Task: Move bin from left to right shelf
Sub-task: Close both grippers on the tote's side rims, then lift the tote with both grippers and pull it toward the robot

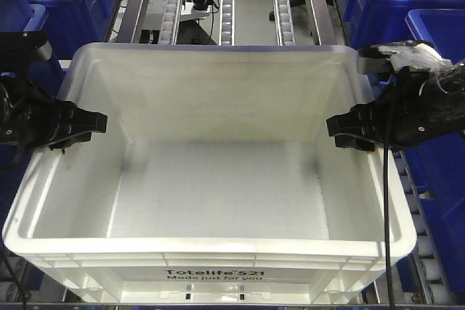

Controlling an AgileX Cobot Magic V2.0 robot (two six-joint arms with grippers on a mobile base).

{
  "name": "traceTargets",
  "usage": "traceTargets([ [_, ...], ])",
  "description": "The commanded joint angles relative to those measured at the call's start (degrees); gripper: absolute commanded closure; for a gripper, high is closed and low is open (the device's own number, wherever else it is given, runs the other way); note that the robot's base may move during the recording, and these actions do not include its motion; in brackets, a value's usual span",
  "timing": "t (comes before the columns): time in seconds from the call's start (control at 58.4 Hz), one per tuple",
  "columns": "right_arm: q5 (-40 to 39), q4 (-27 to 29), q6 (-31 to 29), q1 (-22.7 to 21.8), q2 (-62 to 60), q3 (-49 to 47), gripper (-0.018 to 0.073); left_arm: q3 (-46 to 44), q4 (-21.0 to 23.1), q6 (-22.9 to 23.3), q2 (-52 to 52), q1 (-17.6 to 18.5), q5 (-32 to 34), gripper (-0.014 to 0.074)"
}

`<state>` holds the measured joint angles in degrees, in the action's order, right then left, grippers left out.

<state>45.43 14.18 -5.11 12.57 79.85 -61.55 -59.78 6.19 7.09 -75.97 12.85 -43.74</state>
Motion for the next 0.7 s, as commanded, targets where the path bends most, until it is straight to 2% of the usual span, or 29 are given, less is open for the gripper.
traceTargets([
  [0.0, -4.08, 0.9, -0.51, -0.02, -1.52, -1.89, 0.0567, -1.53, 2.63, -1.13, 2.17, 0.32, 5.24, 0.0601],
  [0.154, -4.74, 4.21, -3.14, -0.02, -1.72, -1.95, 0.0567, -1.53, 5.23, -3.91, 3.49, 0.32, 6.46, 0.0599],
  [0.325, -6.56, 7.2, -4.78, -0.02, -3.32, -1.95, 0.0567, -1.53, 5.31, -3.94, 5.02, 0.32, 7.3, 0.06],
  [0.685, -7.03, 7.21, -4.9, -0.02, -6.7, -1.95, 0.0564, -1.53, 5.89, -3.94, 8.22, 0.32, 8.46, 0.06],
])
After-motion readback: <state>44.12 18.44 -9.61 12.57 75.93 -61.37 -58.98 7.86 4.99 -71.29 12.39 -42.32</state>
